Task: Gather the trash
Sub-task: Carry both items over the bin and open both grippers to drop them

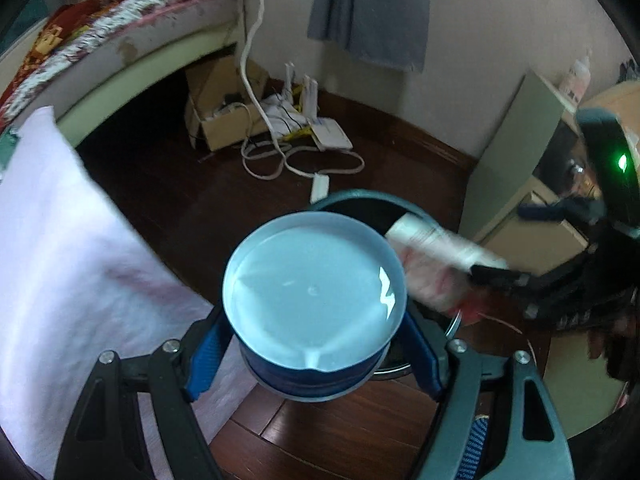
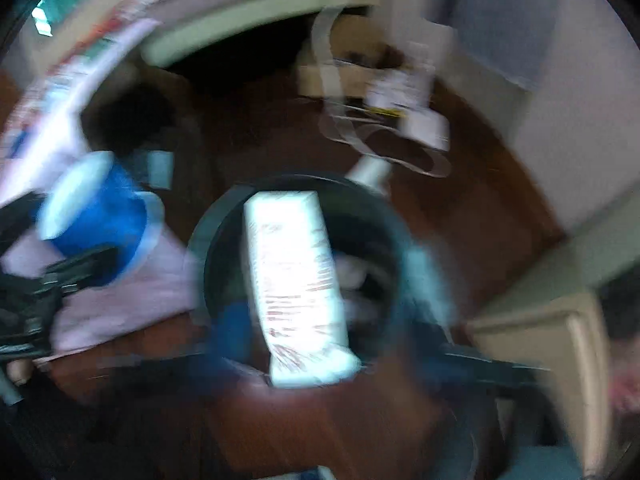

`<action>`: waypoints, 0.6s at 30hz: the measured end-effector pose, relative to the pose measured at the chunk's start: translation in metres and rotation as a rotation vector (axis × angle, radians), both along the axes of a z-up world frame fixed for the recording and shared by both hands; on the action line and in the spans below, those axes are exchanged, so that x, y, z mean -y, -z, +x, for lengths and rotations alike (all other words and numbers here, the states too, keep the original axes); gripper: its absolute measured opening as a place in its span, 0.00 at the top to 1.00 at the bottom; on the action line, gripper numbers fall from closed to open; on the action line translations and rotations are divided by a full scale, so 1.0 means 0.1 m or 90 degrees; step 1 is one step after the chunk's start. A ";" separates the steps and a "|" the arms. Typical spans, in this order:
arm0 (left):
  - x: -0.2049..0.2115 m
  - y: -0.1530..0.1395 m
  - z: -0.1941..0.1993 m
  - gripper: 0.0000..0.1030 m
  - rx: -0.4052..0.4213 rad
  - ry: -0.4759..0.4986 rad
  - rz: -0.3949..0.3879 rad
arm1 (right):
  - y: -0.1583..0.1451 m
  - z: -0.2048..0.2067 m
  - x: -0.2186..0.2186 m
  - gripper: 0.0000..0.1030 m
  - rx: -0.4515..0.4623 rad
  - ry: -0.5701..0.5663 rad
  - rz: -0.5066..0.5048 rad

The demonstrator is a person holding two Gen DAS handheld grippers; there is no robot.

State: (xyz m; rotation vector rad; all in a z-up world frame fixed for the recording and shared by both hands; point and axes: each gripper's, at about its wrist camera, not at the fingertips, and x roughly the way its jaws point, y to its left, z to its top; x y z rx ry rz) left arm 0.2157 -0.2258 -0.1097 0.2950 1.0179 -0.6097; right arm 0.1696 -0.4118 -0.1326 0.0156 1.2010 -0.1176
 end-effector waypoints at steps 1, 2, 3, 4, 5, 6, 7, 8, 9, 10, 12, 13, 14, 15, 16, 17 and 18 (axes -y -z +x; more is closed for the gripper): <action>0.05 0.04 0.01 0.23 -0.004 0.005 0.005 | -0.04 -0.01 0.10 0.00 -0.007 0.021 -0.018; 0.10 0.08 0.00 0.23 -0.008 0.010 0.011 | -0.12 -0.03 0.20 0.00 0.000 0.050 -0.036; 0.14 0.13 -0.02 0.22 -0.010 0.016 0.017 | -0.23 -0.07 0.36 0.00 0.016 0.092 -0.041; 0.17 0.15 -0.02 0.19 -0.013 0.019 0.019 | -0.30 -0.09 0.47 0.00 0.024 0.119 -0.030; 0.22 0.19 -0.03 0.16 -0.018 0.025 0.022 | -0.36 -0.12 0.57 0.00 0.033 0.142 -0.007; 0.25 0.21 -0.04 0.14 -0.018 0.026 0.024 | -0.42 -0.17 0.69 0.00 0.049 0.165 0.029; 0.28 0.22 -0.06 0.12 -0.016 0.027 0.028 | -0.46 -0.20 0.75 0.00 0.060 0.180 0.050; 0.32 0.23 -0.09 0.10 -0.014 0.031 0.027 | -0.48 -0.21 0.78 0.00 0.066 0.189 0.058; 0.35 0.24 -0.10 0.05 -0.015 0.033 0.026 | -0.51 -0.23 0.80 0.00 0.073 0.195 0.063; 0.38 0.24 -0.12 0.01 -0.017 0.035 0.029 | -0.52 -0.23 0.79 0.00 0.077 0.194 0.065; 0.42 0.24 -0.15 0.01 -0.015 0.034 0.033 | -0.53 -0.21 0.72 0.00 0.078 0.187 0.062; 0.44 0.24 -0.16 0.01 -0.015 0.030 0.038 | -0.53 -0.21 0.72 0.00 0.078 0.185 0.062; 0.45 0.23 -0.16 0.01 -0.016 0.027 0.040 | -0.54 -0.23 0.72 0.00 0.079 0.182 0.062; 0.45 0.22 -0.16 0.01 -0.016 0.026 0.040 | -0.56 -0.25 0.71 0.00 0.081 0.181 0.059; 0.45 0.21 -0.17 0.01 -0.013 0.025 0.041 | -0.57 -0.26 0.70 0.00 0.081 0.181 0.053; 0.45 0.18 -0.18 0.01 -0.004 0.024 0.044 | -0.59 -0.27 0.70 0.00 0.080 0.179 0.043; 0.44 0.15 -0.18 0.01 0.003 0.023 0.045 | -0.61 -0.28 0.70 0.00 0.081 0.176 0.035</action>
